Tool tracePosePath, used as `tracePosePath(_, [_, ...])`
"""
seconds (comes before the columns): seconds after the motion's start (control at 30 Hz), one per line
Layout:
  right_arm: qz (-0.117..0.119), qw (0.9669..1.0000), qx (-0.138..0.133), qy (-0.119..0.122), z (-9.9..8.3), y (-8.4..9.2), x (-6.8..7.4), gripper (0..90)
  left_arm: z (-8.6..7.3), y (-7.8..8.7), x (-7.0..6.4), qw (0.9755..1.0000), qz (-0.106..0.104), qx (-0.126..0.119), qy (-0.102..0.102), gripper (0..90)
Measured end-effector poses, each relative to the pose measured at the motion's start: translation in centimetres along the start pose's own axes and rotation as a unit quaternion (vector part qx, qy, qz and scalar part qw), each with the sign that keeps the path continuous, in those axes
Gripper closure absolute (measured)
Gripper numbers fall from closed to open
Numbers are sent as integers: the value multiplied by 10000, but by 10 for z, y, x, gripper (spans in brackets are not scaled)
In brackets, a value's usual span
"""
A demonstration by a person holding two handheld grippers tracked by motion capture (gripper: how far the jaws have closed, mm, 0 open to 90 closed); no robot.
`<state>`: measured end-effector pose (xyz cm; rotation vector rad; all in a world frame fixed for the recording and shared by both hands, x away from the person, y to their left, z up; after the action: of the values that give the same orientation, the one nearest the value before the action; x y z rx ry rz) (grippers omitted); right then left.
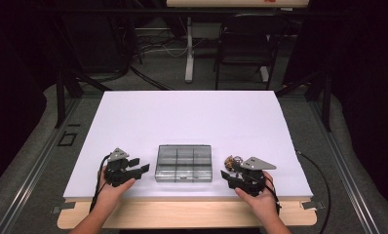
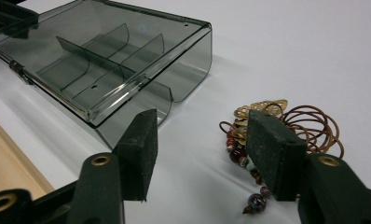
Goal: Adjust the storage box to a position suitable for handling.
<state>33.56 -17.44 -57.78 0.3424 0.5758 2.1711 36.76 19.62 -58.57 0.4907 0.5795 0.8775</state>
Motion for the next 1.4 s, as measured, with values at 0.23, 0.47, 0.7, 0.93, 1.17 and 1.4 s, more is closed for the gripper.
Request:
tracePosePath(0.23, [42,9999,87,-62,-3,-2,1,429,1,0,1,10000,-19,-19,25,458])
tracePosePath(0.47, [17,9992,333,233,-6,-4,6,489,1,2,-1,9999,-133,-11,-29,458])
tracePosePath(0.7, [-33,9990,167,413,-1,-3,12,479,2,4,-3,9998,-143,-47,-100,471])
tracePosePath(0.93, [23,9980,354,528,-2,-1,15,533,2,5,-6,9997,-40,-38,-244,459])
tracePosePath(1.17, [149,9973,399,592,-2,-1,19,607,1,6,-7,9998,-132,-50,-162,475])
tracePosePath(1.4, [356,9959,437,712,0,0,27,700,0,6,-9,9997,-213,43,-112,505])
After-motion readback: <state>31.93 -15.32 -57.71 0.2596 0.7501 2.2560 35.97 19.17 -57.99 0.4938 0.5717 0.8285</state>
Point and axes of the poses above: each handheld gripper's, and its own axes: y roughly backward along the jaws, z roughly out of its top, x roughly to its left, the point moved 5 cm from there along -y, roughly forward along the jaws, and after that the axes turned 5 degrees about y, right-handed, at the moved point
